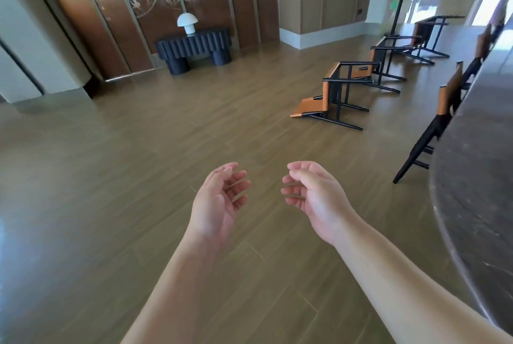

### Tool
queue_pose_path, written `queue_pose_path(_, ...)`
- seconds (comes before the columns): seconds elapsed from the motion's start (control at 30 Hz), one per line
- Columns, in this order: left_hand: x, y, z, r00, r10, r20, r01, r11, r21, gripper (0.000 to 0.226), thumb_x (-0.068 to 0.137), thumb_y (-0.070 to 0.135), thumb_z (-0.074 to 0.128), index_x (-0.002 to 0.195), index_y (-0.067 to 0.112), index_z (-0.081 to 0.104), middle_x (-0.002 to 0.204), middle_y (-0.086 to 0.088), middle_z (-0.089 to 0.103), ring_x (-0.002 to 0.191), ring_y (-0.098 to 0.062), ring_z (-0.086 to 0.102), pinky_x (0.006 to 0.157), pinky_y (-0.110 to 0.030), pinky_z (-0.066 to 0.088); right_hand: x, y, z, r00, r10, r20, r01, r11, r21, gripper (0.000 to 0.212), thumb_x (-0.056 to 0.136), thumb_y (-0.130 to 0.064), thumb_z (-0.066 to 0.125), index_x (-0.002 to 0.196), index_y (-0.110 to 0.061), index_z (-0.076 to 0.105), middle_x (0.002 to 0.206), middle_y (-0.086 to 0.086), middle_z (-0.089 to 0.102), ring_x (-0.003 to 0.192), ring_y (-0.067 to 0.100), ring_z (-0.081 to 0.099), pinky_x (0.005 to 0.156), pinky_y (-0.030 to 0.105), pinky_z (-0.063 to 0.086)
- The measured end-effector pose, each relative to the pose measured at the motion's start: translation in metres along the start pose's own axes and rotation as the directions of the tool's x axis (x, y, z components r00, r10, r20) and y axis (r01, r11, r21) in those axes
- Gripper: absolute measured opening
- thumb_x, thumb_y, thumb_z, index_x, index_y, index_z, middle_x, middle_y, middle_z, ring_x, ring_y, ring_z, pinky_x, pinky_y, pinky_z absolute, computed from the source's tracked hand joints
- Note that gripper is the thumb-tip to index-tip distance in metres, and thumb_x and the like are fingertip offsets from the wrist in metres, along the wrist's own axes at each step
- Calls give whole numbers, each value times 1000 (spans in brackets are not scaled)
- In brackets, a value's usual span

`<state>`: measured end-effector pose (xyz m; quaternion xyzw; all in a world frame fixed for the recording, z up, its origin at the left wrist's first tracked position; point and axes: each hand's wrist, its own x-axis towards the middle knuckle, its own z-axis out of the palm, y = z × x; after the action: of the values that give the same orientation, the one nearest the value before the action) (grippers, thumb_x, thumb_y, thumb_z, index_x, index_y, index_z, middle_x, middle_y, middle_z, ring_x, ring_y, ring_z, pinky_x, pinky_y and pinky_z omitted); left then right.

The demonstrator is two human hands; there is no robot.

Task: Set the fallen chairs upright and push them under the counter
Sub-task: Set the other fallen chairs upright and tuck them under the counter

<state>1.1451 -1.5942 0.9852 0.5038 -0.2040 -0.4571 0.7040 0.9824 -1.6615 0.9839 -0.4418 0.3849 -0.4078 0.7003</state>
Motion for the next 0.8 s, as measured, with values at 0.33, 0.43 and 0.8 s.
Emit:
queue_pose_path(0.33, 126, 41, -54, 996, 77, -36, -78, 996, -37, 19, 97, 22, 50, 104, 22, 68, 94, 2, 71, 83, -13, 67, 77, -33, 44, 122, 12, 91, 998, 13, 65, -9, 997, -72, 17, 96, -11, 49, 103, -16, 63, 85, 1, 66, 71, 13, 65, 68, 31, 51)
queue_pose_path(0.43, 179, 57, -78, 996, 85, -9, -85, 996, -33, 19, 94, 23, 51, 101, 24, 68, 93, 3, 71, 82, -12, 67, 76, -33, 44, 170, 13, 130, 1000, 15, 28, -13, 998, -67, 16, 96, -11, 49, 101, -17, 64, 85, 2, 65, 70, 15, 64, 68, 31, 50)
queue_pose_path(0.8, 359, 139, -137, 991, 91, 99, -87, 995, -42, 22, 95, 21, 48, 99, 25, 70, 92, 3, 71, 81, -12, 67, 76, -32, 44, 311, 1, 259, 999, -49, -1, 48, 988, -147, 15, 97, -13, 50, 103, -16, 63, 88, 3, 64, 71, 13, 63, 67, 29, 50)
